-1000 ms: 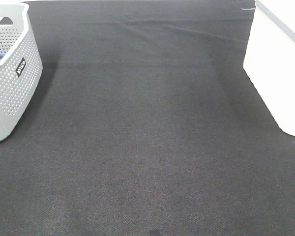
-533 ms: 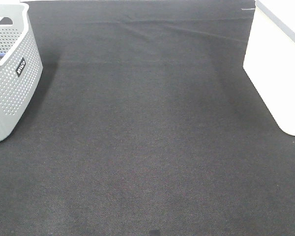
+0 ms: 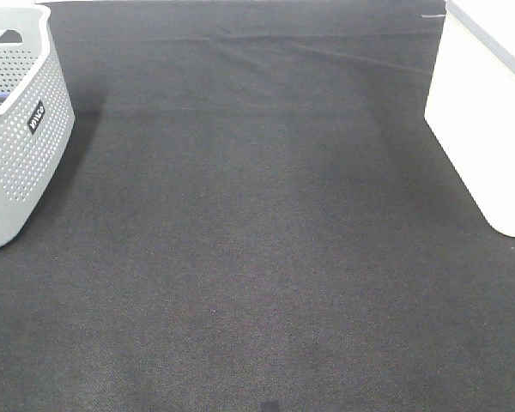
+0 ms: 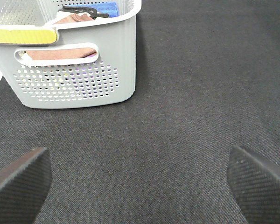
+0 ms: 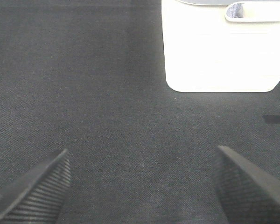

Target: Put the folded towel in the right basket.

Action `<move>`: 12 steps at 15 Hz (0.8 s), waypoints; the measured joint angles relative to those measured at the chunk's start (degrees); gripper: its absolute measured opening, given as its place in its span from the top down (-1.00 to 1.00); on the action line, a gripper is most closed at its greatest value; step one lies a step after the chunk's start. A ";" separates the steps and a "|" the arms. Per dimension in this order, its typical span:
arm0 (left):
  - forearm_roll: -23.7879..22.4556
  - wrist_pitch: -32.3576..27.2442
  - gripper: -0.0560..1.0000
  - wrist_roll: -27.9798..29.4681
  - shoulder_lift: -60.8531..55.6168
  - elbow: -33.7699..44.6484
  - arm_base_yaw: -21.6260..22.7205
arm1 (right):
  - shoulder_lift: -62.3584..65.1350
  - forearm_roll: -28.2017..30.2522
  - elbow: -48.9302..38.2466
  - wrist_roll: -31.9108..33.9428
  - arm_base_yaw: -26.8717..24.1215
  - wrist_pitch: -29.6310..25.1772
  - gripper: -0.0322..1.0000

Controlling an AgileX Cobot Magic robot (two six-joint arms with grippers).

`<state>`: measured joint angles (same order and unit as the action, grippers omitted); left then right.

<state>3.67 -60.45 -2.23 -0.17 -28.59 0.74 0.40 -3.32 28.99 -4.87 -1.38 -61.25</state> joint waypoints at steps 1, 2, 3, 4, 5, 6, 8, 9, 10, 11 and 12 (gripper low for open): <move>0.00 0.00 -0.94 0.00 0.00 0.00 0.00 | 0.00 0.00 0.00 0.00 0.00 0.00 -0.58; 0.00 0.00 -0.94 0.00 0.00 0.00 0.00 | 0.00 0.00 0.00 0.00 0.00 0.00 -0.58; 0.00 0.00 -0.94 0.00 0.00 0.00 0.00 | 0.00 0.00 0.00 0.06 0.00 0.00 -0.58; 0.00 0.00 -0.94 0.00 0.00 0.00 0.00 | 0.00 0.00 0.00 0.06 0.00 0.00 -0.58; 0.00 0.00 -0.94 0.00 0.00 0.00 0.00 | 0.00 0.00 0.00 0.06 0.00 0.00 -0.58; 0.00 0.00 -0.94 0.00 0.00 0.00 0.00 | 0.00 0.00 0.00 0.06 0.00 0.00 -0.58; 0.00 0.00 -0.94 0.00 0.00 0.00 0.00 | 0.00 0.00 0.00 0.06 0.00 0.00 -0.58; 0.00 0.00 -0.94 0.00 0.00 0.00 0.00 | 0.00 0.00 0.00 0.06 0.00 0.00 -0.58; 0.00 0.00 -0.94 0.00 0.00 0.00 0.00 | 0.00 0.00 0.00 0.06 0.00 0.00 -0.58; 0.00 0.00 -0.94 0.00 0.00 0.00 0.00 | 0.00 0.00 0.00 0.06 0.00 0.00 -0.58; 0.00 0.00 -0.94 0.00 0.00 0.00 0.00 | 0.00 0.00 0.00 0.06 0.00 0.00 -0.58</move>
<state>3.67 -60.45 -2.23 -0.17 -28.59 0.74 0.40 -3.32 28.99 -4.81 -1.38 -61.25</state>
